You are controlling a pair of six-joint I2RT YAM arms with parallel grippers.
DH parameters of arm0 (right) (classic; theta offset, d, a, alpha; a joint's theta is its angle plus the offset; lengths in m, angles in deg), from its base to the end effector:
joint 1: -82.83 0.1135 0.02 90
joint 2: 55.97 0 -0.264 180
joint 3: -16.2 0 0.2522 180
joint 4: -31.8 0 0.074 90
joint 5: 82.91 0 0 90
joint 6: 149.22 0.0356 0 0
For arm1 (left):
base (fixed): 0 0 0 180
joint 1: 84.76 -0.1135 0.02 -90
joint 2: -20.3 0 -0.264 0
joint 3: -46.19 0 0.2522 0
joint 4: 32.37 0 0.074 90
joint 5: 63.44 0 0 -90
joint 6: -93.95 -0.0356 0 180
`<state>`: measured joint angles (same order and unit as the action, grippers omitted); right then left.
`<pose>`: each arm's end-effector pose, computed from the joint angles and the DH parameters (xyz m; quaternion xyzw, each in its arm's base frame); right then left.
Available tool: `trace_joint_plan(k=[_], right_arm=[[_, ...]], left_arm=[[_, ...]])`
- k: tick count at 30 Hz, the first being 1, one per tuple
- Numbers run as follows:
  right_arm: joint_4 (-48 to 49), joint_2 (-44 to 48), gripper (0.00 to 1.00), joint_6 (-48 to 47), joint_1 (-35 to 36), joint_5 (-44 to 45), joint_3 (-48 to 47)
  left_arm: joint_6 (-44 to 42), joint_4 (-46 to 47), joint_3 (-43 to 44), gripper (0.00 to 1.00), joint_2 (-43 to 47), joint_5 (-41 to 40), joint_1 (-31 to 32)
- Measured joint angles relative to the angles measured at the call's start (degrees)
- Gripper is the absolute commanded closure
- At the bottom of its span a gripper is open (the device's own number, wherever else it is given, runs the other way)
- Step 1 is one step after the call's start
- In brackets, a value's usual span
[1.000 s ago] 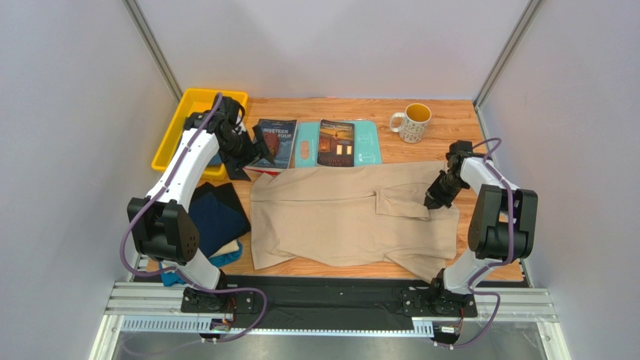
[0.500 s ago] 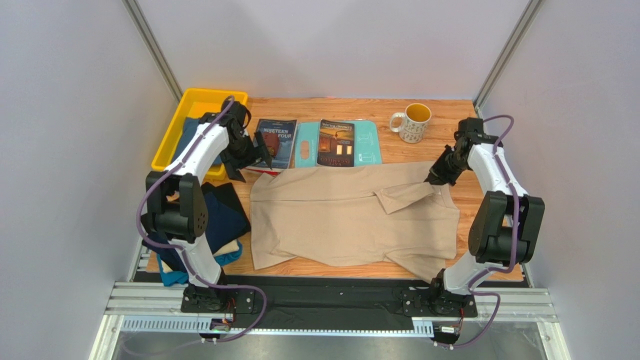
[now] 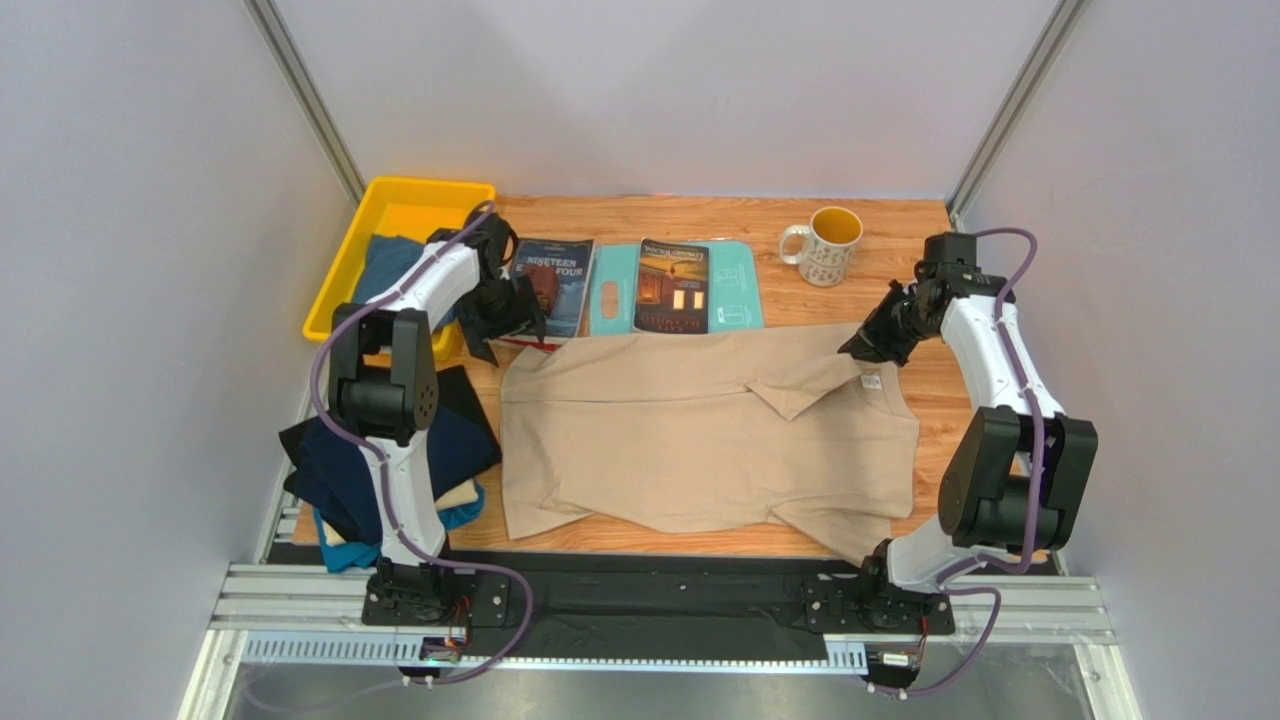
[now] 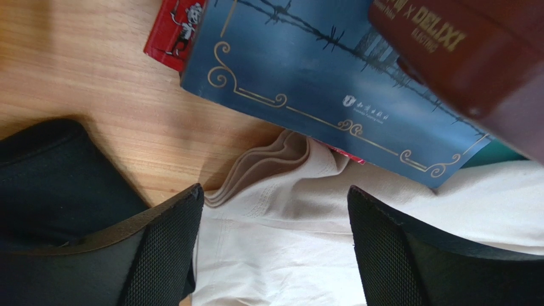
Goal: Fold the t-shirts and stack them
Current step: Fold the tshirt
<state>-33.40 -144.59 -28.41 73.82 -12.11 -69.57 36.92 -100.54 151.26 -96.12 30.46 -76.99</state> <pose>0.3038 -0.0363 0.2651 0.2998 0.9209 0.1963 0.1534 0.4006 -0.0571 0.1926 -0.2141 0.9720 -0.0635 0.0738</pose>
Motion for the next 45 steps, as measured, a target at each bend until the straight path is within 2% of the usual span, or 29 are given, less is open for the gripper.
trace_joint_plan(k=[4,6,15,18,22,29,30,31,32,33,34,45], right_arm=[[0.1,0.0,1.00,0.0,0.0,-0.8,0.4],[0.2,0.0,1.00,0.0,0.0,-0.9,0.4],[0.3,0.0,1.00,-0.1,0.0,-1.2,0.4],[0.3,0.0,1.00,-0.2,0.0,-1.4,0.4],[0.3,0.0,1.00,-0.2,0.0,-1.5,0.4],[0.3,0.0,1.00,-0.3,0.0,-1.5,0.4],[0.3,0.0,1.00,-0.3,0.0,-1.5,0.4],[0.3,0.0,1.00,-0.3,0.0,-1.5,0.4],[0.3,0.0,1.00,-0.3,0.0,-1.6,0.4],[0.3,0.0,1.00,-0.4,0.0,-1.5,0.4],[0.3,0.0,1.00,-0.4,0.0,-1.5,0.4],[0.3,1.7,1.00,-0.5,0.0,-1.4,0.4]], left_arm=[[-0.3,0.8,0.3,0.28,-0.1,-1.4,0.0],[-0.4,0.9,0.3,0.31,-0.3,-1.9,0.0],[-0.7,1.3,0.1,0.29,-1.1,-2.0,0.0],[-0.8,2.0,-0.7,0.32,-1.1,-2.0,0.0],[-1.1,2.6,-1.7,0.48,-1.4,-1.9,0.0],[-1.4,4.0,-3.2,0.57,-2.0,-1.9,0.1],[-1.4,4.2,-3.3,0.60,-2.0,-1.9,0.1],[-1.4,4.4,-3.3,0.72,-1.9,-1.9,0.2],[-1.5,4.6,-3.5,0.77,-1.7,-2.1,0.2],[-1.6,4.6,-3.5,0.85,-1.5,-2.3,0.3],[-1.8,4.6,-3.5,1.00,-1.1,-2.5,0.3],[-2.6,6.1,-3.5,1.00,7.1,-5.7,0.3]])
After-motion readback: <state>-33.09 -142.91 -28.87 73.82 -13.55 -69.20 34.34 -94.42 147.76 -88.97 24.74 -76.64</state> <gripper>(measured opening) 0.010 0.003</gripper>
